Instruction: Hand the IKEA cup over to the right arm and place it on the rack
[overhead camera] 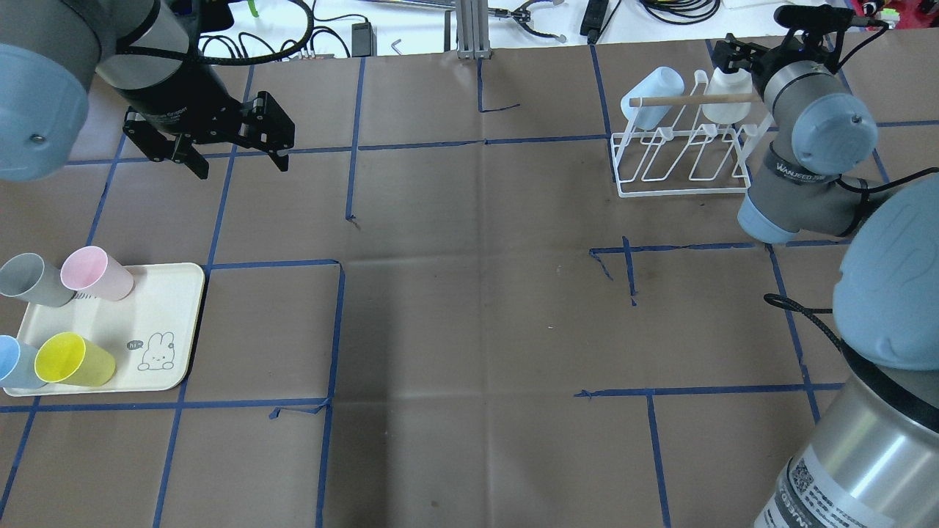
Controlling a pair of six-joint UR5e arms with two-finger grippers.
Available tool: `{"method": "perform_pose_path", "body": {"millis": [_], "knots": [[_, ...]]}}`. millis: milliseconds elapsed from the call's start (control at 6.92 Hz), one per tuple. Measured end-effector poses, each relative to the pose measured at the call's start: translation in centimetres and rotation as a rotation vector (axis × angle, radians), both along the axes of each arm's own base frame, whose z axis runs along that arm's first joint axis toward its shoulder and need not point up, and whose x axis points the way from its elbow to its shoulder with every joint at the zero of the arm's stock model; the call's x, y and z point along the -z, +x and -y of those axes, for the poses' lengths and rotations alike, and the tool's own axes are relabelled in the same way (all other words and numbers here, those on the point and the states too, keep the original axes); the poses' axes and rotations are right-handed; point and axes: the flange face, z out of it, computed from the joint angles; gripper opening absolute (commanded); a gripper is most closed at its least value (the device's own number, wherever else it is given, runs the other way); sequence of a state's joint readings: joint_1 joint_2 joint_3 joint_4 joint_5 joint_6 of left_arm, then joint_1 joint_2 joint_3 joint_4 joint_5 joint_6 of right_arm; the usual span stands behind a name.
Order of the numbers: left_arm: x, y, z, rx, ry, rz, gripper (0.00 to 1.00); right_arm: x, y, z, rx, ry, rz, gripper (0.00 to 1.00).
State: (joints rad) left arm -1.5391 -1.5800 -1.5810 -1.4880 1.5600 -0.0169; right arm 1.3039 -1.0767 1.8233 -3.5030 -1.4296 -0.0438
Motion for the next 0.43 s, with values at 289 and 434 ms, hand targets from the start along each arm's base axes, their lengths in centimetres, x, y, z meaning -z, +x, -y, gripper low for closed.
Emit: {"method": "perform_pose_path", "body": {"millis": [289,434], "knots": [[0.0,0.0,0.0,0.001,0.0,0.0,1.0,-3.9,2.1,-0.9,-0.027,0.072,0.016,1.0],[0.0,0.0,0.0,0.001,0.0,0.0,1.0,-5.3,3.3,-1.4,-0.046,0.148,0.034,1.0]]}}
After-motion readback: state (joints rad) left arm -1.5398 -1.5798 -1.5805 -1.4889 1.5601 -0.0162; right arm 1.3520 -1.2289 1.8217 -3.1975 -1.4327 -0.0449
